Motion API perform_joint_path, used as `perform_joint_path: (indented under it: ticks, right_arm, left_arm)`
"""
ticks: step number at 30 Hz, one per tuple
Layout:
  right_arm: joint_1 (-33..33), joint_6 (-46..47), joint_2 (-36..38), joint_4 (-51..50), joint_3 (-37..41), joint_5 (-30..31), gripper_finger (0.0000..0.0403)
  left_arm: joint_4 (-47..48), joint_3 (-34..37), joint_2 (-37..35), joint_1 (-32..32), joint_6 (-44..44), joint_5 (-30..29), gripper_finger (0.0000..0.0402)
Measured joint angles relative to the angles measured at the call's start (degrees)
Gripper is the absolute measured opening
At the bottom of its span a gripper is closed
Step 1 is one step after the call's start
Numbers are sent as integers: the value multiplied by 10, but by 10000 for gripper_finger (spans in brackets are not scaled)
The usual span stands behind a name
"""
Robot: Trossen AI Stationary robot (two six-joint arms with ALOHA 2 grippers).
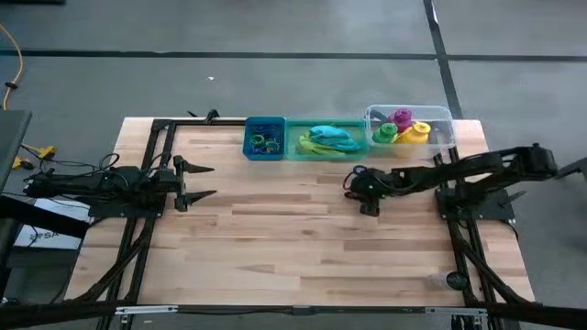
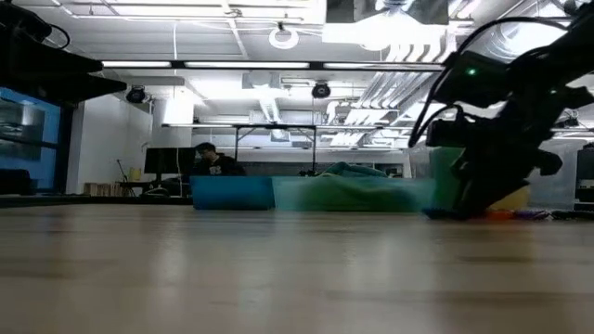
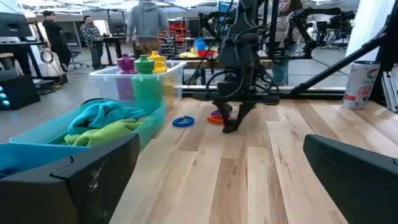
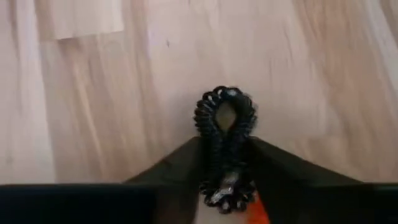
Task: Pick & Place Sports Items
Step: Put the left black spring keychain into the blue bin
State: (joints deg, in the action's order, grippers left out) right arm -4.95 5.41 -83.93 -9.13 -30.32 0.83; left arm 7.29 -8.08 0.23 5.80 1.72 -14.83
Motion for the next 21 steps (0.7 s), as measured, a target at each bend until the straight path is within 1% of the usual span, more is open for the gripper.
perform_joint_path:
  ticks: [2,4,7,11,16,21]
  right_arm:
    - [3,19,8,-6,1,-16,42]
    - [5,44,21,-14,2,-48,12]
    - [5,86,47,-7,3,-89,12]
    - [5,129,100,32,3,-106,11]
    - [6,166,169,97,3,-87,11]
    - [-1,198,214,174,3,-57,11]
  left_arm:
    - [0,0,0,0,0,0,368]
    - [0,0,0,0,0,0,368]
    - [0,0,0,0,0,0,368]
    - [0,0,0,0,0,0,368]
    - [0,0,0,0,0,0,368]
    - [0,0,0,0,0,0,368]
